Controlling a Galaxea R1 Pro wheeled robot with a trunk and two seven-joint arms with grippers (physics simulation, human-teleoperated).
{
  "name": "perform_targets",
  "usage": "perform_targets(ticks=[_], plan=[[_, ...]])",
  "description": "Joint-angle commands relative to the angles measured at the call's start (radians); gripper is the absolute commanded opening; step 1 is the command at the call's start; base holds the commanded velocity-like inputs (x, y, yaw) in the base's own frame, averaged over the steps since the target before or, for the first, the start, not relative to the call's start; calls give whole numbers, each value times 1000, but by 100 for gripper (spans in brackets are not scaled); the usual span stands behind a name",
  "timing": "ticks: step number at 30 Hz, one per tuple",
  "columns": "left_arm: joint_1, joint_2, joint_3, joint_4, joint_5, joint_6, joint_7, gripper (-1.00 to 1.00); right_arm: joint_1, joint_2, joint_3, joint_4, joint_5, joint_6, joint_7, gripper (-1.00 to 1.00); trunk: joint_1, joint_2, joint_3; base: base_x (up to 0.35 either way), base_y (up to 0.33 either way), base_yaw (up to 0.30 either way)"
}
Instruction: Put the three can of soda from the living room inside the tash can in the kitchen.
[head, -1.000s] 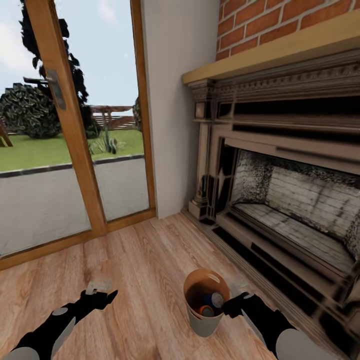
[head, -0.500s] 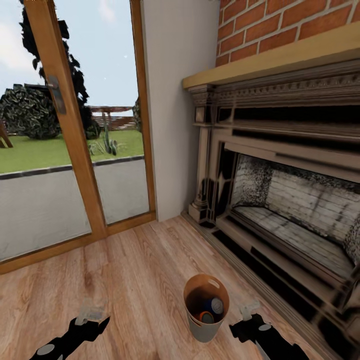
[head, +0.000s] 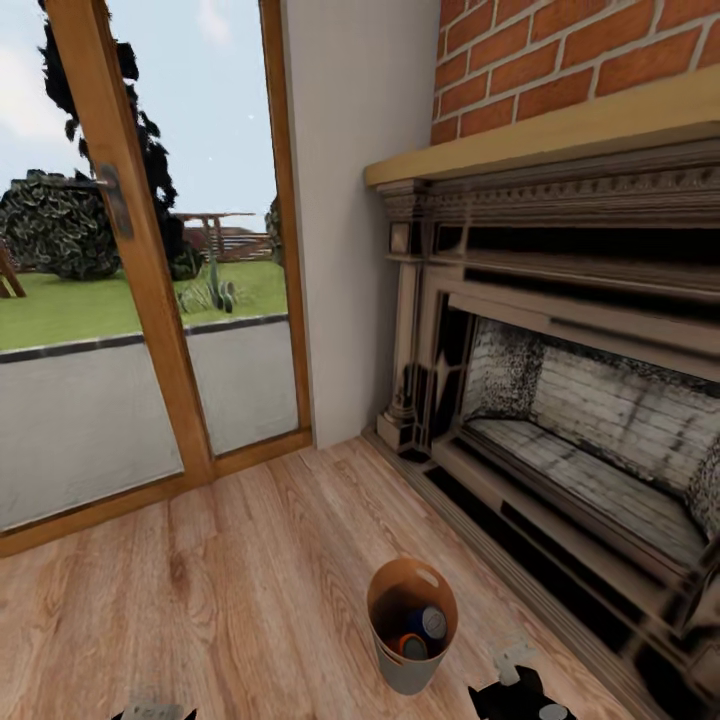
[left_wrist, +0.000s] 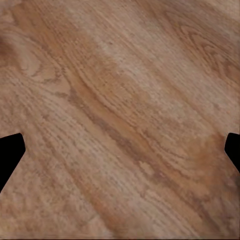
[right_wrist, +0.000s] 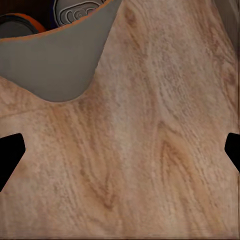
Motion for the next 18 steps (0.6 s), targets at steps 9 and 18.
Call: perform_targets(ticks=[9,18], plan=[[76,0,2,95,3,-166,12,100,76,-21,-7,97,-5,-198,0,100,-35,63,28,0,0,0],[165,-1,3,100,3,-252,37,100,86,-49,-57,266,-37,-346,1,100,-69,126,57,0,0,0]])
